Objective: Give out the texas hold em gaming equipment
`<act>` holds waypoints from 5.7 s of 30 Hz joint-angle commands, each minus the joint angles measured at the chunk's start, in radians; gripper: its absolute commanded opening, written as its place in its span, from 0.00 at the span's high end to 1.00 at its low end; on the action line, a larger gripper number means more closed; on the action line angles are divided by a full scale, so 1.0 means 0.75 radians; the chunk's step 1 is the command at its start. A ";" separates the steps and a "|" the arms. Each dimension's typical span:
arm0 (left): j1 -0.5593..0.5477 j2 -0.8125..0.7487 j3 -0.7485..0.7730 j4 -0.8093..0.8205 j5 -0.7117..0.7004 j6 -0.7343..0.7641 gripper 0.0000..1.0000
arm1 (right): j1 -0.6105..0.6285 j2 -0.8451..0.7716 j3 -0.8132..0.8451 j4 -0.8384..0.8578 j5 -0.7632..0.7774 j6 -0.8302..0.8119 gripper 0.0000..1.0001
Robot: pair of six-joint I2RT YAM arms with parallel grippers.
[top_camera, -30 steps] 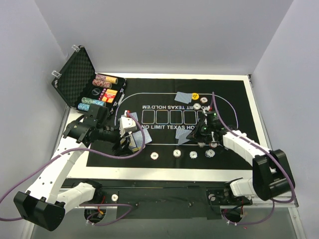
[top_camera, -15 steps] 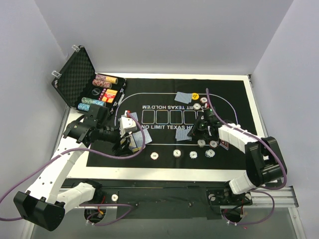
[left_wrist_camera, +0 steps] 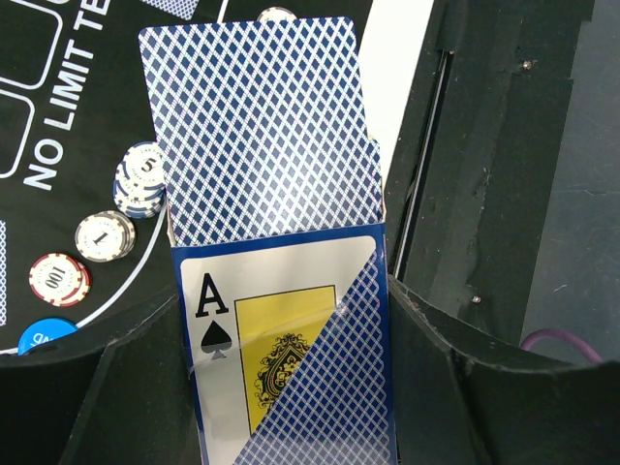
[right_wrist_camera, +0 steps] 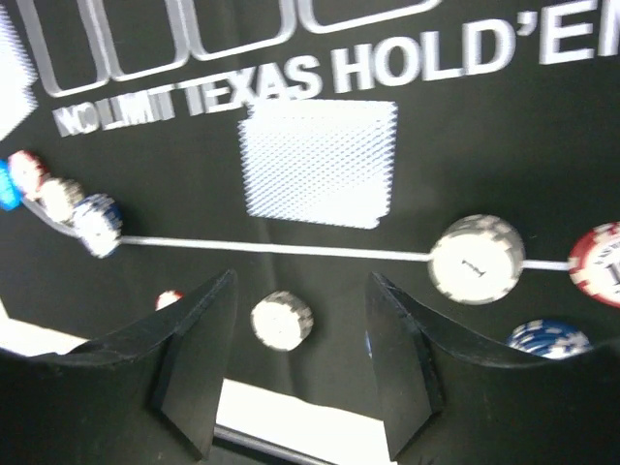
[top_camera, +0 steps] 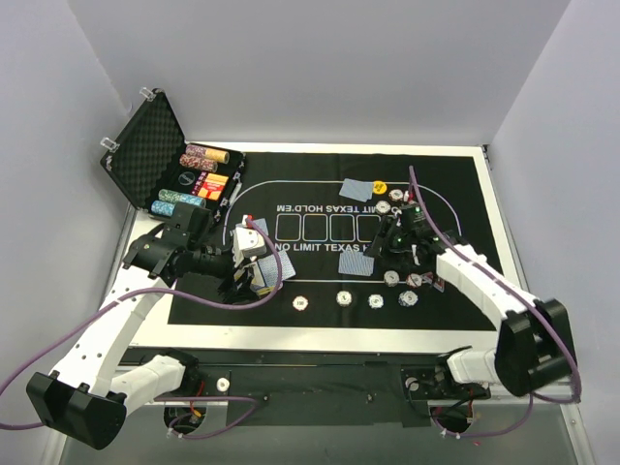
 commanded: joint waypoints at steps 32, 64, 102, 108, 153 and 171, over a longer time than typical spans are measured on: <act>-0.008 -0.013 0.026 0.036 0.048 -0.006 1.00 | 0.772 -0.106 0.291 0.460 -0.180 0.357 0.28; -0.008 -0.041 0.009 0.065 0.037 -0.029 1.00 | 0.543 -0.310 0.011 0.677 -0.319 0.635 1.00; -0.003 -0.050 0.001 0.007 0.080 -0.027 1.00 | 0.590 1.158 1.690 -0.601 0.959 -0.620 1.00; -0.003 -0.048 0.013 0.007 0.084 -0.035 1.00 | 0.680 1.340 1.842 -0.587 1.094 -0.702 1.00; 0.007 -0.052 0.034 -0.070 0.082 0.028 1.00 | 0.334 0.776 0.742 0.143 0.176 -0.101 0.53; 0.009 -0.052 0.054 -0.097 0.072 0.047 1.00 | 0.326 0.578 0.337 0.196 0.325 -0.121 0.59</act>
